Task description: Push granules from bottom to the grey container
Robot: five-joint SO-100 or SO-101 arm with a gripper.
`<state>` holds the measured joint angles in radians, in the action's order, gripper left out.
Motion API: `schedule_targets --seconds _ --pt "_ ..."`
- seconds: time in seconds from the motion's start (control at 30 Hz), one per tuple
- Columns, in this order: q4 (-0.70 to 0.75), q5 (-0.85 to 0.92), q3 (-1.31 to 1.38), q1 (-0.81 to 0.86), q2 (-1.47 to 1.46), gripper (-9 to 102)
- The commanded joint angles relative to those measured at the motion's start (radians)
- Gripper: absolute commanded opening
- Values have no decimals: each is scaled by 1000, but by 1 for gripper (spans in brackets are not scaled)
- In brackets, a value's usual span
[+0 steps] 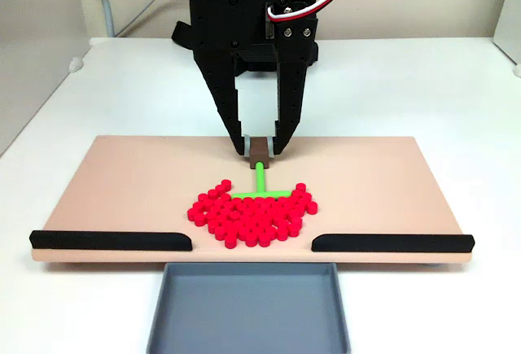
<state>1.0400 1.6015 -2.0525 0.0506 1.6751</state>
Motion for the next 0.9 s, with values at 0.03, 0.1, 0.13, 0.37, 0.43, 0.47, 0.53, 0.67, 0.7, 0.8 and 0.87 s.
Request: schedule_targets --seconds 0.03,0.1,0.13,0.37,0.43,0.47,0.53,0.67,0.7,0.8,0.87 --pt "0 -2 12 8 -2 0" --pt "6 -11 25 9 3 0" --pt "8 -17 34 9 3 0" --pt "84 -40 127 11 23 0" --pt "118 -49 147 14 37 0" --pt "135 -54 155 14 44 0" --pt "163 -63 161 14 71 0" --pt "218 -87 161 6 138 0" --pt "230 -92 161 3 155 0" --pt "268 -109 161 -3 198 0" --pt "291 -117 161 -8 224 0"
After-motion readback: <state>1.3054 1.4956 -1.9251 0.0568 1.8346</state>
